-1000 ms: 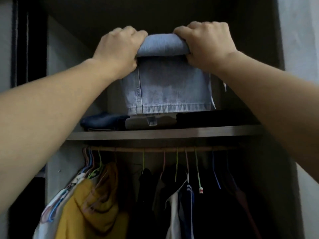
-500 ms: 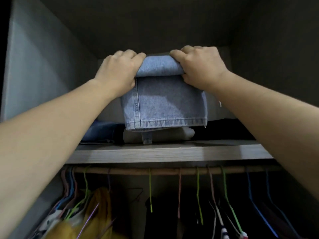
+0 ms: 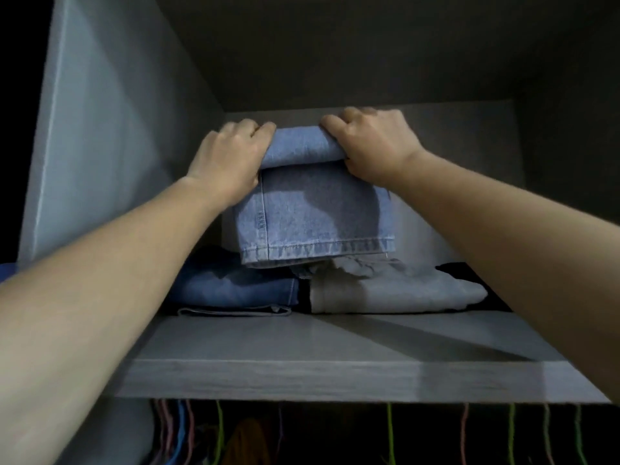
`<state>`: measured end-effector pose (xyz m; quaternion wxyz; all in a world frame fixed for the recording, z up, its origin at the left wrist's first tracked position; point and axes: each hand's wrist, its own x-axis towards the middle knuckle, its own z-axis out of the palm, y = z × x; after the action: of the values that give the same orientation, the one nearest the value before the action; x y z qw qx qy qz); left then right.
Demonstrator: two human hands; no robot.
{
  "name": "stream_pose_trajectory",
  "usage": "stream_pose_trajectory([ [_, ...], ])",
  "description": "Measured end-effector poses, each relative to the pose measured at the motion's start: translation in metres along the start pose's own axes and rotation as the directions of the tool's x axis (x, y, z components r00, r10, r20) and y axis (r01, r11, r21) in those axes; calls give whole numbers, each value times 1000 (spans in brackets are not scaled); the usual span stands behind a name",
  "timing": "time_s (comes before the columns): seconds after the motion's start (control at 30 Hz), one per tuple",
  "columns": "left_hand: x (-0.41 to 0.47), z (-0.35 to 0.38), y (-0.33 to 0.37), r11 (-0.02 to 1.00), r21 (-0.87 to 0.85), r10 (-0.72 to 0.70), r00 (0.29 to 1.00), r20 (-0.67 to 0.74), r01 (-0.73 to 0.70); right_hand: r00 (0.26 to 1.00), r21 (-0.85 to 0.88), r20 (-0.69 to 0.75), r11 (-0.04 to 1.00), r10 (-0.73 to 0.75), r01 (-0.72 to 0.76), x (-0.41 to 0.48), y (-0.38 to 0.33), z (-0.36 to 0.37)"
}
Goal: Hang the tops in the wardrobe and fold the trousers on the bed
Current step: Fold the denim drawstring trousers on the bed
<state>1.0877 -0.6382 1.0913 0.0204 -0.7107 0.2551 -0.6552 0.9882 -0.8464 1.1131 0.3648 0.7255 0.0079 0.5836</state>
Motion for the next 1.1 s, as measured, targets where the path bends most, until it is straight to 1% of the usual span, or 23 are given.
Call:
stream_pose_trajectory([
  [0.17, 3, 29, -25, 996, 82, -37, 997, 63, 32, 999, 19, 39, 1000, -1, 0, 26, -27, 27],
  [0.23, 10, 34, -31, 992, 116, -66, 995, 75, 57, 999, 20, 30, 999, 27, -28, 38, -33, 36],
  [0.33, 10, 46, -33, 975, 200, -87, 995, -40, 93, 993, 19, -42, 994, 110, -109, 41, -43, 54],
  [0.37, 6, 50, -33, 970, 226, -79, 995, -65, 91, 991, 33, -63, 993, 118, -116, 39, -46, 62],
  [0.4, 0, 55, -34, 969, 235, -66, 996, -53, 77, 993, 71, -47, 992, 108, -105, 36, -50, 69],
  [0.43, -7, 59, -35, 973, 225, -51, 999, 7, 49, 997, 147, 18, 986, 81, -83, 34, -54, 76],
  [0.47, -14, 63, -37, 983, 180, -41, 993, 113, 20, 990, 252, 138, 965, 34, -68, 31, -56, 81],
  [0.5, -21, 64, -39, 995, 98, -34, 964, 264, 8, 956, 345, 291, 936, -37, -69, 28, -58, 82],
  [0.53, -26, 63, -39, 999, 11, -32, 895, 444, 30, 889, 395, 443, 916, -119, -75, 25, -61, 82],
  [0.57, -32, 63, -38, 996, -46, -32, 781, 624, 78, 811, 415, 551, 908, -196, -63, 22, -64, 81],
  [0.6, -37, 63, -36, 990, -74, -28, 675, 737, 122, 762, 431, 597, 901, -253, -39, 19, -67, 81],
  [0.63, -43, 64, -34, 984, -86, -30, 621, 783, 155, 751, 444, 597, 896, -283, -15, 16, -70, 81],
  [0.67, -49, 65, -32, 979, -89, -43, 617, 786, 182, 768, 455, 570, 890, -294, 3, 13, -73, 80],
  [0.73, -58, 64, -32, 976, -93, -67, 674, 736, 199, 820, 469, 493, 883, -291, 31, 8, -74, 77],
  [0.83, -66, 63, -36, 983, -102, -43, 726, 686, 155, 849, 433, 453, 900, -274, 59, 1, -73, 69],
  [0.9, -69, 62, -39, 978, -136, -29, 752, 659, 157, 862, 387, 436, 918, -259, 80, -3, -74, 65],
  [1.0, -72, 62, -35, 977, -156, -20, 793, 609, 145, 854, 410, 443, 909, -274, 80, -8, -72, 61],
  [1.1, -74, 67, -31, 980, -140, -39, 819, 572, 144, 802, 483, 520, 875, -294, 8, -9, -66, 60],
])
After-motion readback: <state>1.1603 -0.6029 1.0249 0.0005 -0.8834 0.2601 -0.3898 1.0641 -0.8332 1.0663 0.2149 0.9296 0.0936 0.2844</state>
